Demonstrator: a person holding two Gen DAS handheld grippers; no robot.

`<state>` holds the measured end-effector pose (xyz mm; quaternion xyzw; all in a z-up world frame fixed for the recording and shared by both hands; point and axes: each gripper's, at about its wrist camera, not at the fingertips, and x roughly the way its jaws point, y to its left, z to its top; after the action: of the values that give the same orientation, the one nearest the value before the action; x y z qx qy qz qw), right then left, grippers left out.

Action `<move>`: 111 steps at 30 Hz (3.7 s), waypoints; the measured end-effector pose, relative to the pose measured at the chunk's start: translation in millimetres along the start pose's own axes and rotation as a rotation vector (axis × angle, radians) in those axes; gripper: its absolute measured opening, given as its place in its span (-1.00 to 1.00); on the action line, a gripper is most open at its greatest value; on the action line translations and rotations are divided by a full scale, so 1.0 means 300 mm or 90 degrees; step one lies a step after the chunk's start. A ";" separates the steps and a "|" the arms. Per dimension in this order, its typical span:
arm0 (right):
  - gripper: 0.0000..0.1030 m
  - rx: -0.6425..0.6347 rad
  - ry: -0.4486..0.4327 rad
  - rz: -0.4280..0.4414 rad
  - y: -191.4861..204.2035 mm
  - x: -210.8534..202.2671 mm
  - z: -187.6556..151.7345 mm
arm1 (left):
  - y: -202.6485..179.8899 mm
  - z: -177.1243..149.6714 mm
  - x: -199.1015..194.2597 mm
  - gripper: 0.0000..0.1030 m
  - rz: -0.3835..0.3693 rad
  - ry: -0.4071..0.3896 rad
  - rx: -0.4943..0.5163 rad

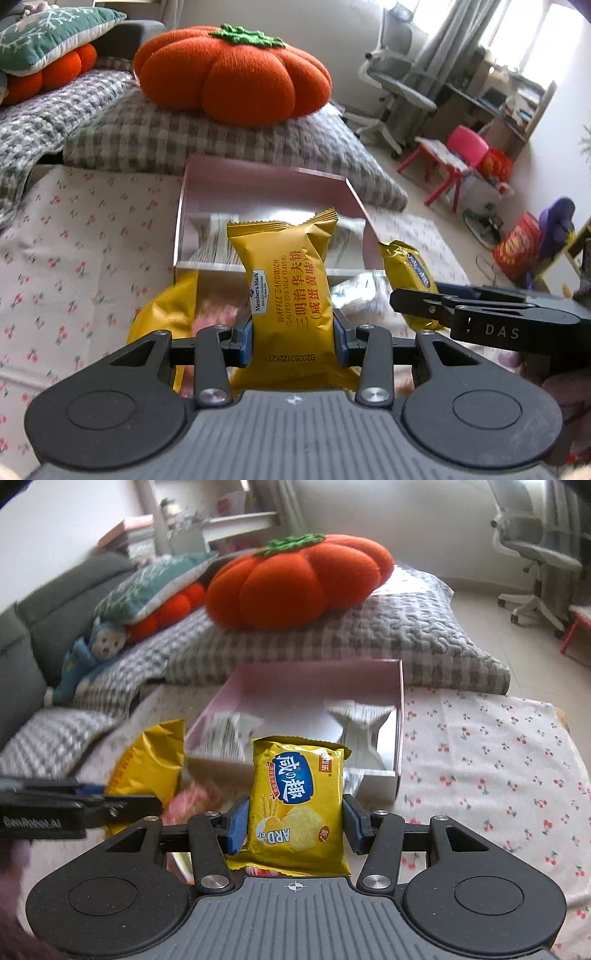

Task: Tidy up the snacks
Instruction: 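Lift both yellow bags and carry them over the pink box, then open both grippers to release the yellow bags into the pink box, then move both open tools back toward the remaining snacks on the sheet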

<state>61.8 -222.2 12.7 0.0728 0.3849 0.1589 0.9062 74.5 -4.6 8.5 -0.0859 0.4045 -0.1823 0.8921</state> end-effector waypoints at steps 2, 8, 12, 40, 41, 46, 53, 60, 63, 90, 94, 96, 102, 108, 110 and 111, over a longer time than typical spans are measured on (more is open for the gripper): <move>-0.02 0.031 -0.007 0.008 -0.017 0.015 0.032 | -0.007 0.022 0.022 -0.28 0.003 -0.013 0.003; -0.02 0.093 -0.019 0.010 -0.049 0.076 0.096 | 0.011 0.059 0.071 -0.28 0.005 -0.024 -0.039; -0.02 0.116 -0.018 0.003 -0.069 0.118 0.117 | 0.024 0.082 0.099 -0.28 0.004 -0.032 -0.075; -0.03 0.237 -0.010 -0.017 -0.181 0.349 0.144 | 0.060 0.112 0.299 -0.27 0.050 -0.043 -0.051; -0.03 0.231 -0.011 -0.024 -0.180 0.351 0.143 | 0.056 0.110 0.305 -0.27 0.054 -0.044 -0.044; -0.03 0.223 -0.007 -0.035 -0.190 0.357 0.138 | 0.052 0.102 0.312 -0.24 0.058 -0.045 -0.036; 0.20 0.245 -0.004 -0.026 -0.203 0.347 0.140 | 0.041 0.105 0.284 0.06 0.047 -0.063 -0.023; 0.37 0.230 -0.010 -0.020 -0.190 0.304 0.147 | 0.008 0.100 0.257 0.39 0.048 -0.053 0.009; 0.40 0.220 -0.011 -0.022 -0.186 0.276 0.149 | -0.008 0.094 0.244 0.45 0.048 -0.047 0.022; 0.81 0.088 -0.008 -0.015 -0.108 -0.016 0.067 | -0.035 -0.011 0.014 0.99 0.095 -0.033 0.108; 0.83 0.073 -0.004 -0.024 -0.105 -0.040 0.040 | -0.038 -0.055 -0.020 0.99 0.103 -0.034 0.142; 0.83 0.063 0.000 -0.028 -0.105 -0.049 0.025 | -0.037 -0.078 -0.032 0.99 0.102 -0.029 0.153; 0.84 0.028 0.008 -0.053 -0.102 -0.076 -0.034 | -0.030 -0.143 -0.060 0.99 0.093 -0.014 0.150; 0.85 -0.018 0.026 -0.064 -0.091 -0.084 -0.101 | -0.047 -0.205 -0.070 0.99 0.082 -0.009 0.185; 0.85 -0.032 0.033 -0.063 -0.087 -0.088 -0.122 | -0.051 -0.230 -0.069 0.99 0.078 -0.005 0.194; 0.85 -0.038 0.037 -0.062 -0.085 -0.089 -0.132 | -0.055 -0.238 -0.068 0.99 0.076 -0.004 0.199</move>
<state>21.7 -255.1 -3.1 0.0225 0.4090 0.1277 0.9033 4.1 -12.2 -19.7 0.0775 0.3732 -0.1890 0.9050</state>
